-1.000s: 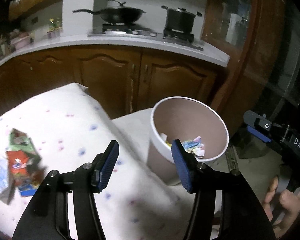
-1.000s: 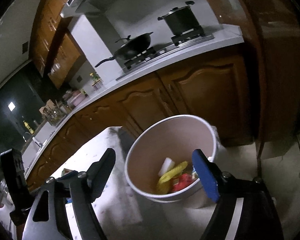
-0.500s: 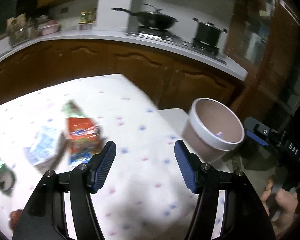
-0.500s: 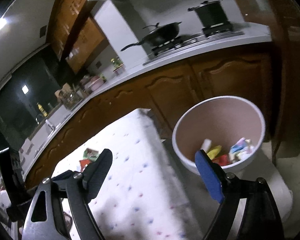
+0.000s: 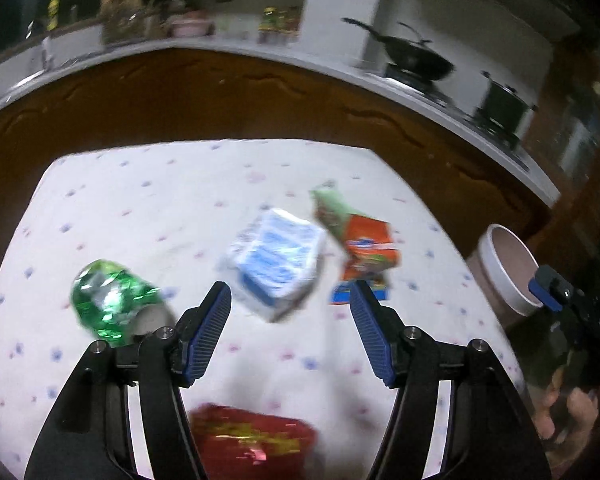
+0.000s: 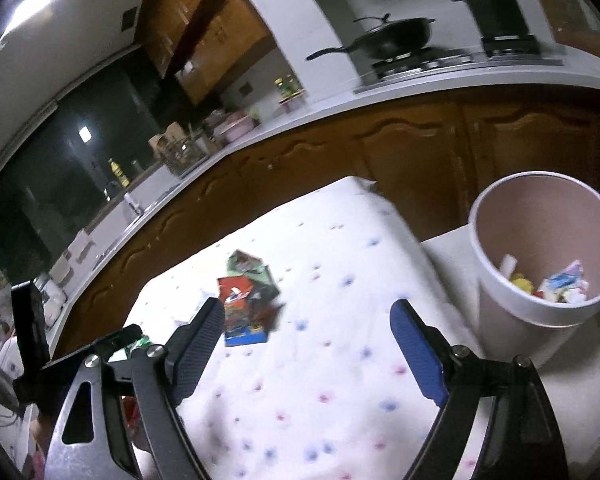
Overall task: Collect trash
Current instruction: 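Move both open tools back over the remaining trash on the table, then grasp the white-blue milk carton with the left tool while the right tool grasps the orange Ovaltine bag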
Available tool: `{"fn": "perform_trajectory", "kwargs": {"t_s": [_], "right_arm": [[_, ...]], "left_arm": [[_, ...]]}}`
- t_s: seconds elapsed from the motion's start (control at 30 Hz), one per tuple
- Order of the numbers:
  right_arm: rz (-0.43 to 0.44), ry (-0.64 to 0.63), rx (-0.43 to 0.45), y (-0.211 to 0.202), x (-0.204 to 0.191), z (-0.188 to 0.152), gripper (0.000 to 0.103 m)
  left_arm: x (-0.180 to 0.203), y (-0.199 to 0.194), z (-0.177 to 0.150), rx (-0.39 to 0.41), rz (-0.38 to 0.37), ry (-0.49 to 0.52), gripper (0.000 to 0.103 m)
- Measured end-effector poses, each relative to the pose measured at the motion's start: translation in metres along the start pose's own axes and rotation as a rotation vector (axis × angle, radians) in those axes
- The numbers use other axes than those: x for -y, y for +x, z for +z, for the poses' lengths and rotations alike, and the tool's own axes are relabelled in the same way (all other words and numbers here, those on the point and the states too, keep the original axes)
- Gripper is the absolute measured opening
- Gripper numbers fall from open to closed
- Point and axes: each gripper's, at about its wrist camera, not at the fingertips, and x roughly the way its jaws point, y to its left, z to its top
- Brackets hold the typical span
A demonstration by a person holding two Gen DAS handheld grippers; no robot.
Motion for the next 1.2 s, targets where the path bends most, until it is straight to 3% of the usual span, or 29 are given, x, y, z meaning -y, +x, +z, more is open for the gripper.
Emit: {"fn": "perform_trajectory", "kwargs": {"t_s": [0.27,1.03,1.2], "right_arm": [[0.041,-0.043,-0.059,0.035,-0.032,-0.004,0.086],[0.050,-0.071,-0.216,0.139,-0.052,-0.011,0.085],[0.055,-0.069,-0.240,0.151,-0.053,-0.013,0.071]], "left_arm": [[-0.034,0.021,0.007,-0.083,0.008,-0.032,0.063],[-0.031,0.112,0.039,-0.281,0.000,0.046,0.063],[-0.031,0.131,0.041,-0.375,-0.018,0.045,0.063]]}}
